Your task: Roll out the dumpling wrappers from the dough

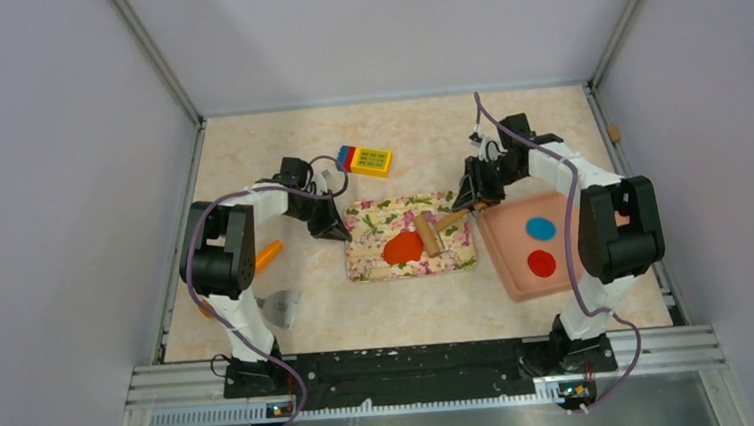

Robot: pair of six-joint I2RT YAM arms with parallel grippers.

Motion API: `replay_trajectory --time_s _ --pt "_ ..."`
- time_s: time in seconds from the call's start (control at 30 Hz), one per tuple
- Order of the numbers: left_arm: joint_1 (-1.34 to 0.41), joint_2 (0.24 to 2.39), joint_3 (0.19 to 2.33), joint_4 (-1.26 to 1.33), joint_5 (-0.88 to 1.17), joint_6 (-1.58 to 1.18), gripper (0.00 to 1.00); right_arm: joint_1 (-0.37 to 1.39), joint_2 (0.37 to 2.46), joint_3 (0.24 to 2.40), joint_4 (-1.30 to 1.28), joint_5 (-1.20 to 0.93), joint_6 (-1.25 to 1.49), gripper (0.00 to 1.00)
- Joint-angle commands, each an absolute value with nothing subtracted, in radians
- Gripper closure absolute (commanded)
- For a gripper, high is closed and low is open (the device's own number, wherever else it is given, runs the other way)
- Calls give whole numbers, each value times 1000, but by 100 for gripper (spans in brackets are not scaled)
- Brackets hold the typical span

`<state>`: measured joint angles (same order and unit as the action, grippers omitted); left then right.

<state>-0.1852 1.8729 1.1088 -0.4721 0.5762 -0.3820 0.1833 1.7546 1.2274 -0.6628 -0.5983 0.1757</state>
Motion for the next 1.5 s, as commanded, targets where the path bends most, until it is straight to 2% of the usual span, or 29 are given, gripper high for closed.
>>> replay_trajectory --time_s 0.0,0.2,0.33,0.47,0.63,0.73,0.93,1.13,1.47 --pt "-167 1869 1106 -442 513 -367 100 173 1769 1235 -712 -247 48 100" --pt "-166 1862 1103 -439 517 -365 100 173 1652 1347 -712 -342 43 100" --pt "-166 1870 1106 -439 528 -365 100 181 1595 1391 -694 -545 26 100" --pt "-167 1882 1113 -440 541 -364 100 308 1579 1467 -749 -617 -138 100" --pt "-167 1888 1121 -444 550 -359 100 603 1605 1595 -959 -456 -598 100" --pt "-167 1884 1118 -441 552 -359 100 768 1585 1575 -965 -288 -843 100" --pt "-166 1884 1119 -433 559 -365 100 901 1551 1459 -912 -145 -1156 100" --pt "-167 1879 1122 -433 560 -367 100 933 1548 1422 -853 -103 -1299 100" --pt "-167 1881 1118 -426 562 -371 100 934 1571 1415 -855 -176 -1245 100"
